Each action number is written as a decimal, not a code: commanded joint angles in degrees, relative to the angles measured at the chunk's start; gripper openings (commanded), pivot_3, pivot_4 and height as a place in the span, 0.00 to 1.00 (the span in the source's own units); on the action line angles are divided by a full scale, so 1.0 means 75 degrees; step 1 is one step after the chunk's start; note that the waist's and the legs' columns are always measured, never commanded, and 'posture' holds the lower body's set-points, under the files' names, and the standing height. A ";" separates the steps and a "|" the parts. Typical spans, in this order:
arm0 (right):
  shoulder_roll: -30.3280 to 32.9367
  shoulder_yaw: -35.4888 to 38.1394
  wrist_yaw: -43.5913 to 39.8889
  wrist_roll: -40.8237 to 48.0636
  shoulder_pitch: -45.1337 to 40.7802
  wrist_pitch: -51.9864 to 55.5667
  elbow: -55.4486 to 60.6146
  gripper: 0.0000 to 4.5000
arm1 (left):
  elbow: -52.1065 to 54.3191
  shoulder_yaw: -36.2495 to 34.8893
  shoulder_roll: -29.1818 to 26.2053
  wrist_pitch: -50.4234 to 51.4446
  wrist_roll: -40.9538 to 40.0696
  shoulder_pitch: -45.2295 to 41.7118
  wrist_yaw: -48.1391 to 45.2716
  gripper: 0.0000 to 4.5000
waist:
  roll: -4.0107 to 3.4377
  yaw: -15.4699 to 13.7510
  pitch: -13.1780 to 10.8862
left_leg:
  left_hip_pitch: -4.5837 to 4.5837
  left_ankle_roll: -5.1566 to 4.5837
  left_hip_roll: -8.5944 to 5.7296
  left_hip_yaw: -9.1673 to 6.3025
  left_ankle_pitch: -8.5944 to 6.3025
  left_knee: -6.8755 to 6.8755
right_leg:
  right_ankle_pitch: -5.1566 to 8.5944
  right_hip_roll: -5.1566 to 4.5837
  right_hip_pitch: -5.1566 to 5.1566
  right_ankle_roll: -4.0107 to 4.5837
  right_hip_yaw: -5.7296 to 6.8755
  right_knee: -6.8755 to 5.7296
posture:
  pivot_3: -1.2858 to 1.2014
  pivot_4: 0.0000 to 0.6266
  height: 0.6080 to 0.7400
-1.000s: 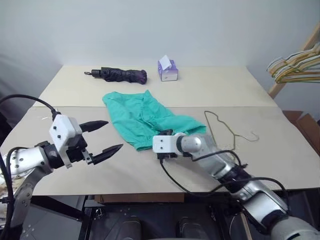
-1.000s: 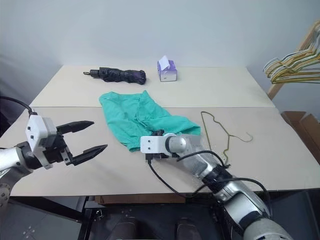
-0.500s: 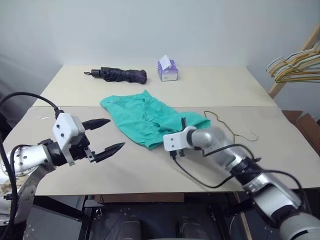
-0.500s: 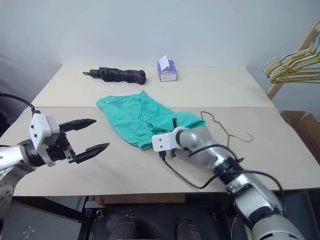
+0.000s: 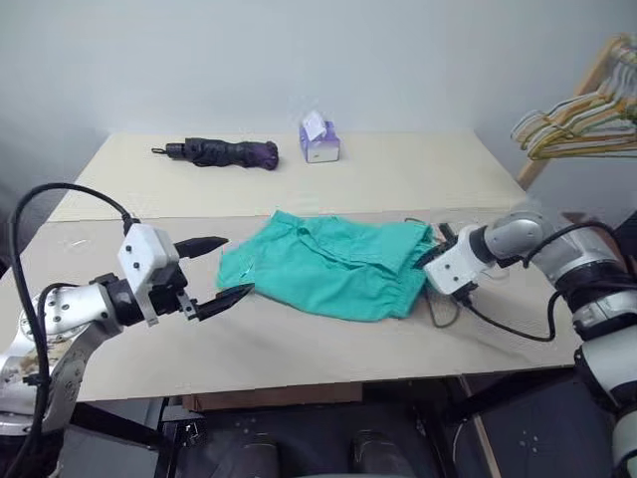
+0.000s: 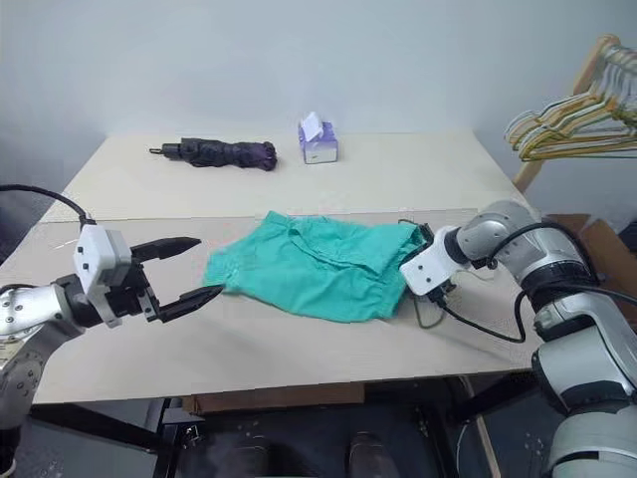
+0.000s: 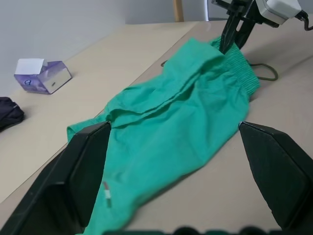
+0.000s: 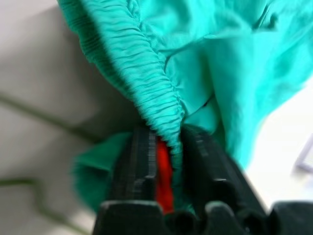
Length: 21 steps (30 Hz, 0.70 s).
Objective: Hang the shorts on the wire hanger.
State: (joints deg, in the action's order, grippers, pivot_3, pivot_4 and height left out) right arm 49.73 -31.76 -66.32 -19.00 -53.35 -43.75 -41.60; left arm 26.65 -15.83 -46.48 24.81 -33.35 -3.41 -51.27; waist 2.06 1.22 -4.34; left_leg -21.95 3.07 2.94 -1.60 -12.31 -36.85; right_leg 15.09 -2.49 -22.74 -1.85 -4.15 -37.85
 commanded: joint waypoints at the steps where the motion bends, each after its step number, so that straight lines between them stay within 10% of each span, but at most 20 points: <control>1: 0.0487 0.0754 -0.0681 0.0869 0.0685 0.1566 0.1856 0.58 | 0.0022 -0.0029 -0.0027 -0.0169 0.0006 -0.0152 -0.0071 1.00 | -0.0003 -0.0006 0.0002 | -0.0001 0.0000 0.0000 -0.0002 0.0000 0.0000 | 0.0000 0.0000 -0.0001 0.0000 0.0001 -0.0002 | 0.54 0.00 1.00; 7: 0.1259 0.2087 -0.0680 0.1468 0.3141 0.5605 0.6566 0.98 | -0.0147 0.0151 0.0001 -0.0233 0.0050 -0.0318 -0.0157 1.00 | -0.0050 -0.0071 0.0030 | -0.0004 -0.0003 -0.0001 -0.0003 -0.0002 -0.0004 | 0.0003 -0.0001 -0.0003 -0.0003 0.0003 -0.0013 | 0.53 0.01 1.00; 15: -0.0733 0.1008 0.1043 -0.0774 0.4314 1.1525 0.9550 0.98 | -0.0316 0.0328 -0.0003 -0.0267 0.0088 -0.0446 -0.0310 1.00 | -0.0035 -0.0015 0.0054 | 0.0004 -0.0002 0.0000 0.0002 -0.0003 -0.0005 | 0.0026 0.0003 -0.0001 -0.0036 0.0002 -0.0012 | 0.52 0.02 1.00; 21: -0.1350 -0.0356 0.1736 -0.2523 0.4049 1.2335 0.8726 0.94 | -0.0474 0.0405 -0.0031 -0.0312 0.0161 -0.0610 -0.0433 1.00 | -0.0022 -0.0034 0.0066 | -0.0024 -0.0002 -0.0005 0.0005 -0.0002 -0.0008 | 0.0008 0.0001 -0.0031 -0.0006 -0.0001 -0.0012 | 0.52 0.02 1.00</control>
State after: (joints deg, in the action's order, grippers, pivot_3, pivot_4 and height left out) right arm 39.40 -33.18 -54.49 -34.18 -22.41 47.17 25.69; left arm 22.87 -12.33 -46.28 23.79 -32.09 -6.79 -54.15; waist 1.89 0.96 -3.85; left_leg -22.14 3.06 2.91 -1.58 -12.33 -36.91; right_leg 15.16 -2.48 -22.98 -1.90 -4.15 -37.94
